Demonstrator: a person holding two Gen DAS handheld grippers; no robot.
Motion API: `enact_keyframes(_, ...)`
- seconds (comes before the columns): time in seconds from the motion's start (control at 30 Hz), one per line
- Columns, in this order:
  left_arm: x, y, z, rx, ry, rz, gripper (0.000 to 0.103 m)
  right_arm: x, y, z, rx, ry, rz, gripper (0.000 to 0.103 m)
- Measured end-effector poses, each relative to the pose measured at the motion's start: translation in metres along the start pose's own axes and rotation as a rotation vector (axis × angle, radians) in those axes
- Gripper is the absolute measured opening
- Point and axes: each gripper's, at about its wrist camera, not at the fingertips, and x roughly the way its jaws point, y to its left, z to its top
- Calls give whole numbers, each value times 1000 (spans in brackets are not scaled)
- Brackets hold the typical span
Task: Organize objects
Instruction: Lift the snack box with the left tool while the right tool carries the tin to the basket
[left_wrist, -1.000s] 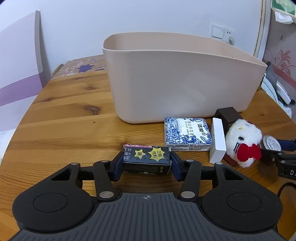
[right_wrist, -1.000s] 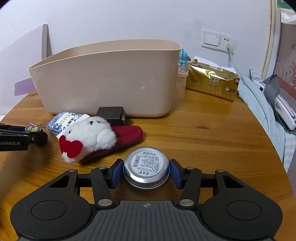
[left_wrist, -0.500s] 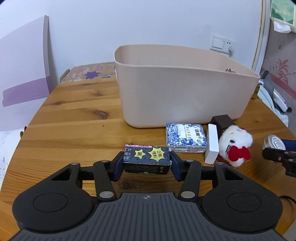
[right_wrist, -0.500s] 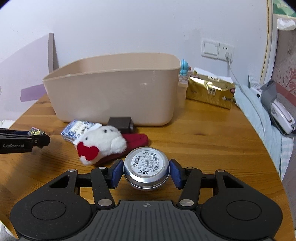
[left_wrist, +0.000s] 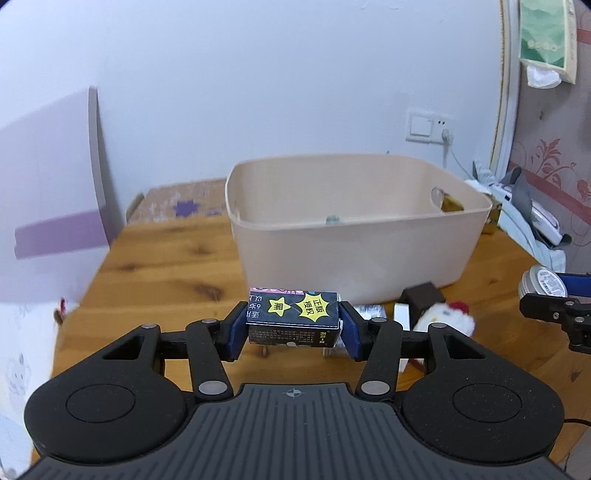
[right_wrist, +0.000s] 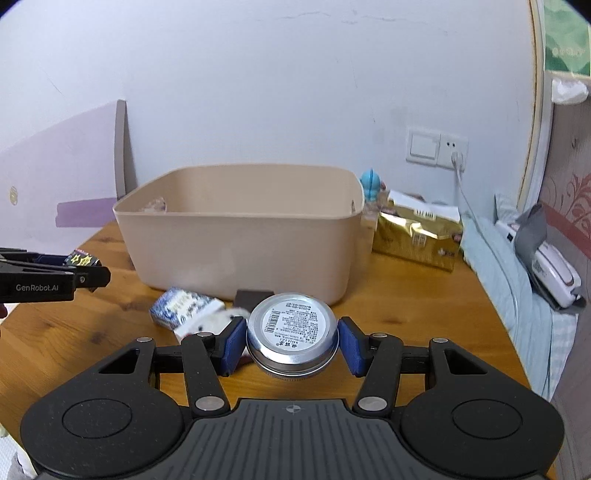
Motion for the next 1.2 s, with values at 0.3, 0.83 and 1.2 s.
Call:
enact_keyframes(0.3, -13, -9, 25, 50, -74, -1, 52, -2, -6, 15, 20, -38, 5, 51)
enact_keyframes(0.83, -5, -14, 58, 43, -117, 2, 52, 9, -18, 42, 14, -96, -20, 51)
enact_keyframes(1.2, 15, -11, 73, 30, -123, 4, 52, 23, -18, 58, 2, -124, -26, 51)
